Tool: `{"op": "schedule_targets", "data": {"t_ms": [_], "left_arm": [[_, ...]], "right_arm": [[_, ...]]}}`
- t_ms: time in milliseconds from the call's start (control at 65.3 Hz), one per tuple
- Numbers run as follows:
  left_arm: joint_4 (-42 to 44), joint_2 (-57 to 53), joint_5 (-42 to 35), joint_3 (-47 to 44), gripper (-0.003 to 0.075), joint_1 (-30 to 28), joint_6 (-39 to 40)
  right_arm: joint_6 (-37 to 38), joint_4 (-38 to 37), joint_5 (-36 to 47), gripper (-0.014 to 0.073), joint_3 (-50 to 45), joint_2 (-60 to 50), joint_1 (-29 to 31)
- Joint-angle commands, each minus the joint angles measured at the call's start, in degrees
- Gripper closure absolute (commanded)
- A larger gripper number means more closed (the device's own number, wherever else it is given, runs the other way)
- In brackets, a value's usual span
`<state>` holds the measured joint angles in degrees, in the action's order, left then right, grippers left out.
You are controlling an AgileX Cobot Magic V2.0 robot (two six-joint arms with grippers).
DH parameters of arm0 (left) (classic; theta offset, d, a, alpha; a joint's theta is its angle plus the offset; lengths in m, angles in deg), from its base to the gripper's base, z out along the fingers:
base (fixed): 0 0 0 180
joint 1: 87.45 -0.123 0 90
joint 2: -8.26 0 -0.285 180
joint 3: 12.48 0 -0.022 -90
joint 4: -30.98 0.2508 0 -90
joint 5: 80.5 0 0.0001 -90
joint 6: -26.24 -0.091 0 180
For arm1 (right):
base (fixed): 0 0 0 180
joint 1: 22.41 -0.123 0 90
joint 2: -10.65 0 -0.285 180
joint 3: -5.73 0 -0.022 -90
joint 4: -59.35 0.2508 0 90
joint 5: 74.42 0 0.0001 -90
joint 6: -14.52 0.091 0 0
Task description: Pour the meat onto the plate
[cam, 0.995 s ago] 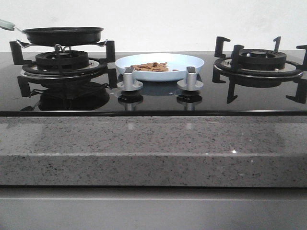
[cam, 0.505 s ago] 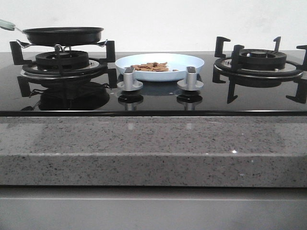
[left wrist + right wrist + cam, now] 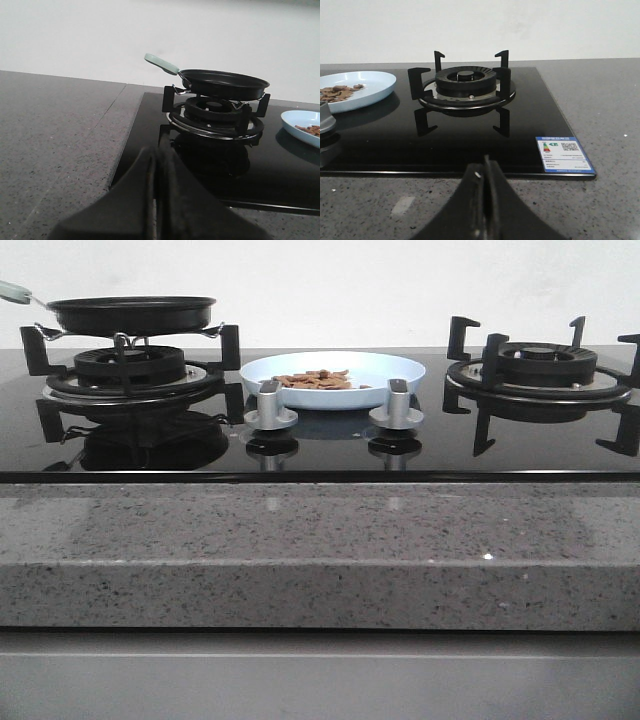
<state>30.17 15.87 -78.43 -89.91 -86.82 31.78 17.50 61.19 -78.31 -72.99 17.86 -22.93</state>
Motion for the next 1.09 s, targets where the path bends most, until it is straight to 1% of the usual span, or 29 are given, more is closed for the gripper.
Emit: {"op": "schedule_targets", "data": {"t_ms": [0,1071], "left_arm": [[0.1,-1.0,-5.0,-0.3,0.0741,0.4,0.5],[0.1,-1.0,-5.0,-0.3,0.0741,0.4,0.5]], "right_arm": [[-0.4,0.1,5.0,0.0663,0.3,-1.0,0.7],[-0.4,0.1,3.9,0.0663,0.3,-1.0,2.0]]}}
